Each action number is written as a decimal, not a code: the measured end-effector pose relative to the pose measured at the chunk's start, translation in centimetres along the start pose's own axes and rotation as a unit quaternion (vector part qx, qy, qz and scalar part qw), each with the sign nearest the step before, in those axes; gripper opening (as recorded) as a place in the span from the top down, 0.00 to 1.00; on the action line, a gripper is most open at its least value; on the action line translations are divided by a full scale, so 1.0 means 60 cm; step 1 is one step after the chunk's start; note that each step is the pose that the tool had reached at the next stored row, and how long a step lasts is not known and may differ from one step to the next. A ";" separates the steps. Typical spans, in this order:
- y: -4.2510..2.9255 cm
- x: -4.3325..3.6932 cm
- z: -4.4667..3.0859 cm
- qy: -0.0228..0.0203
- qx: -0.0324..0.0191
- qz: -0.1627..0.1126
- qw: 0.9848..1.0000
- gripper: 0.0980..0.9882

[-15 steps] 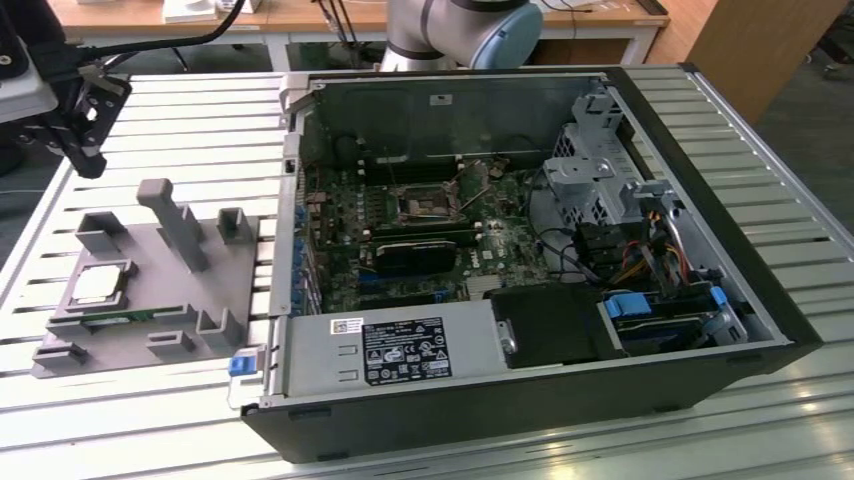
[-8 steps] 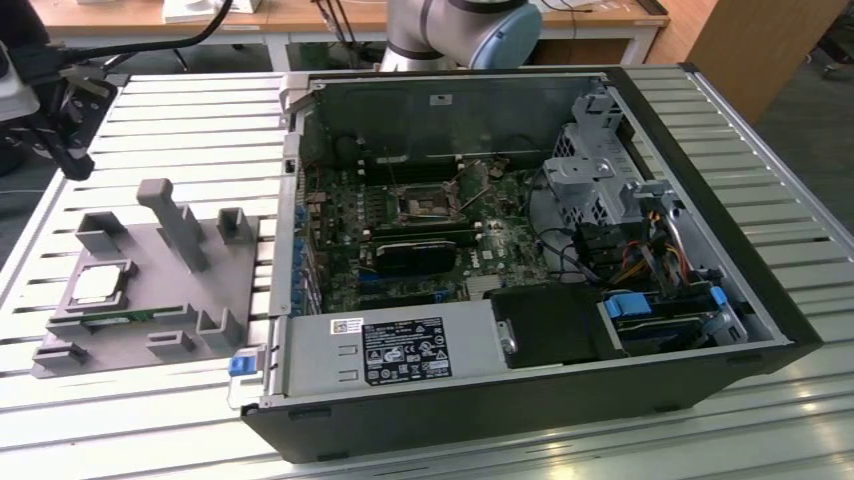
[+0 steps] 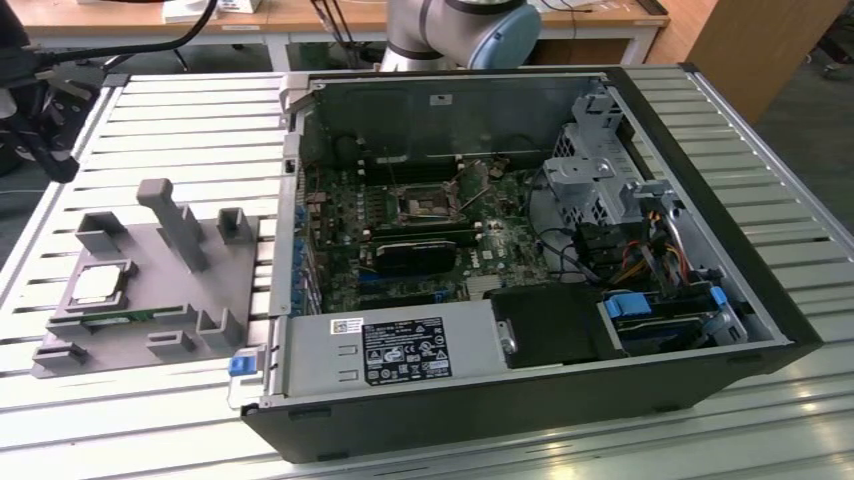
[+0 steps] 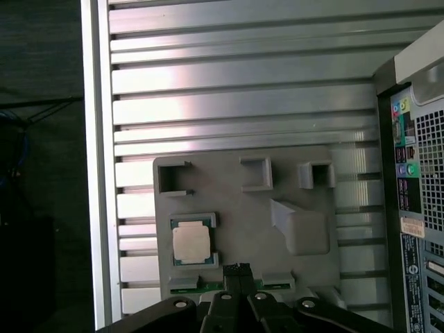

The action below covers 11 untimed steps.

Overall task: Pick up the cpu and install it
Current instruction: 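Reach for the cpu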

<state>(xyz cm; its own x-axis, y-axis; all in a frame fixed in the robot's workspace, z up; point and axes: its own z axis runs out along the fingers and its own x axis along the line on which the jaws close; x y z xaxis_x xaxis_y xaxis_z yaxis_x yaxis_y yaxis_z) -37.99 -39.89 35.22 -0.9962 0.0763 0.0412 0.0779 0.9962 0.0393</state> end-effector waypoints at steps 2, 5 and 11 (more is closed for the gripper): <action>0.000 0.005 0.001 0.000 0.000 0.000 1.000 0.99; -0.001 0.015 0.004 0.000 0.000 0.000 1.000 0.99; -0.003 0.037 0.007 0.000 0.000 0.000 1.000 0.99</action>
<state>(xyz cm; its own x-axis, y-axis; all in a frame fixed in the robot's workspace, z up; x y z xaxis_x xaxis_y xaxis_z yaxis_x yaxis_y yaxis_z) -40.21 -39.90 34.91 -0.9963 0.0762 0.0410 0.0778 0.9962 0.0393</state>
